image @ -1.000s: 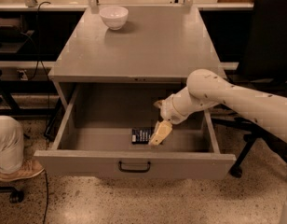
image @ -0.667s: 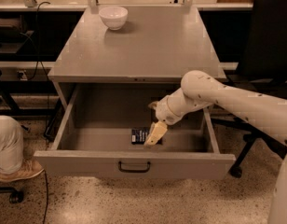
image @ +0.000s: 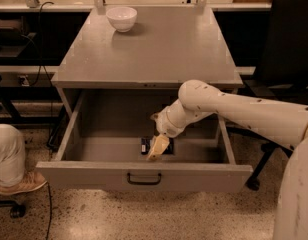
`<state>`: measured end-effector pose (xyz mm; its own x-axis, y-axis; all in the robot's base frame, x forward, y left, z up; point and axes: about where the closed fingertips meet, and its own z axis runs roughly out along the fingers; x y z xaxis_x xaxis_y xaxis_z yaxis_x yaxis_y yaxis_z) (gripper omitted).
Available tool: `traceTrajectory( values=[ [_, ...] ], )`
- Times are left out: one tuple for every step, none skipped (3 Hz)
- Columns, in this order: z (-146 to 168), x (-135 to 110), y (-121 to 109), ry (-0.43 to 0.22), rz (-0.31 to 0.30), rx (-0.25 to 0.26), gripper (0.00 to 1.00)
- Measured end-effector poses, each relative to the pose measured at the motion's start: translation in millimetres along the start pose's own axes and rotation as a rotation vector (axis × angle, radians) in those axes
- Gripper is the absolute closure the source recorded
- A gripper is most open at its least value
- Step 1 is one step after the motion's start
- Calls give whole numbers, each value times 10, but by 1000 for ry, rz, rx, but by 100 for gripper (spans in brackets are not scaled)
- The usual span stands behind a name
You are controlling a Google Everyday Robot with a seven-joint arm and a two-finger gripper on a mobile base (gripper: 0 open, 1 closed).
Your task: Pick rxbar blueberry from top drawer and place on counter
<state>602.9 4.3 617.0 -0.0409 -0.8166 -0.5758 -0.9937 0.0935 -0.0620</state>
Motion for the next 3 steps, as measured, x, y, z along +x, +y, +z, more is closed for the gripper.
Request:
traceTrajectory(
  values=[
    [85, 108, 21, 15, 24, -3, 0],
    [152, 243, 4, 17, 45, -9, 17],
    [149, 361, 5, 18, 72, -8, 41]
  ],
)
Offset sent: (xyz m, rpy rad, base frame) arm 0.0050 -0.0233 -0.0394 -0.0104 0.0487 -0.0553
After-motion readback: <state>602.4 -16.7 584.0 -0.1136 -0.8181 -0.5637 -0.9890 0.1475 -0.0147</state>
